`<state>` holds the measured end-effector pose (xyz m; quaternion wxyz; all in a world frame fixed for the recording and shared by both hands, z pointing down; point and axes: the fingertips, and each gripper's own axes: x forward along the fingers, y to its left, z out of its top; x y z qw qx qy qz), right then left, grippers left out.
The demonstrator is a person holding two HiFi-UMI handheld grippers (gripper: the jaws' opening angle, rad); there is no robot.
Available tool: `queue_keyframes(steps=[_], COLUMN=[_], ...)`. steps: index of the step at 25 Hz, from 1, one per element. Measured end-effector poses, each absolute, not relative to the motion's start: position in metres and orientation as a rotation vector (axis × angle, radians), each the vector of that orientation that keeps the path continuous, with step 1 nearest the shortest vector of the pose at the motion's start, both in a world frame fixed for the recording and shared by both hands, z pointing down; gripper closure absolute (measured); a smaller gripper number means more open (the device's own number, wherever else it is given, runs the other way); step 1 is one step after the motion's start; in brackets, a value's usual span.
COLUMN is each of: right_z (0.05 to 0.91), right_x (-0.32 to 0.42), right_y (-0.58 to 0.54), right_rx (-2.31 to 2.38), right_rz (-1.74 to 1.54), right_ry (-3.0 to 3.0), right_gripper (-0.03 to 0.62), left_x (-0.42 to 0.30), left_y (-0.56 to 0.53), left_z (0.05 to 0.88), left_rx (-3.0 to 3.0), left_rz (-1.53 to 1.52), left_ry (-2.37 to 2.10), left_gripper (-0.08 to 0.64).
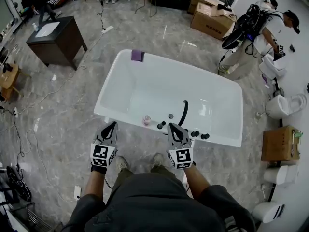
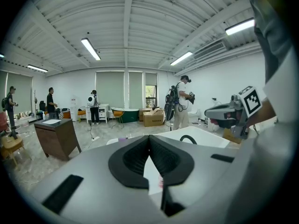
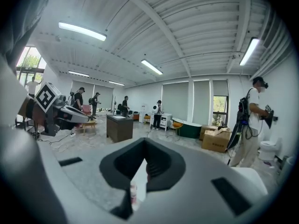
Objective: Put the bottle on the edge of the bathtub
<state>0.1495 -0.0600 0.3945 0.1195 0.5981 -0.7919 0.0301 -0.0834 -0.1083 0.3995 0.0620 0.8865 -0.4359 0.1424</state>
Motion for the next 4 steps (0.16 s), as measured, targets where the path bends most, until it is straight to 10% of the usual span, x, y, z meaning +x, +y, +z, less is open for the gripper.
queue_keyframes(steps=[4], right_z=[0.3917], right_x=[0.1540], right_y=[-0.0594], right_rx=[1.749], right_rz=[0.082], right_ry=[-2.313], right_gripper=[0.592], left_x=[-0.0800], left_y=[-0.1068], left_z=[0.3979], left_rx=[2.682], left_rz=[0.430], left_ry=[-1.319], left_gripper=[0.558])
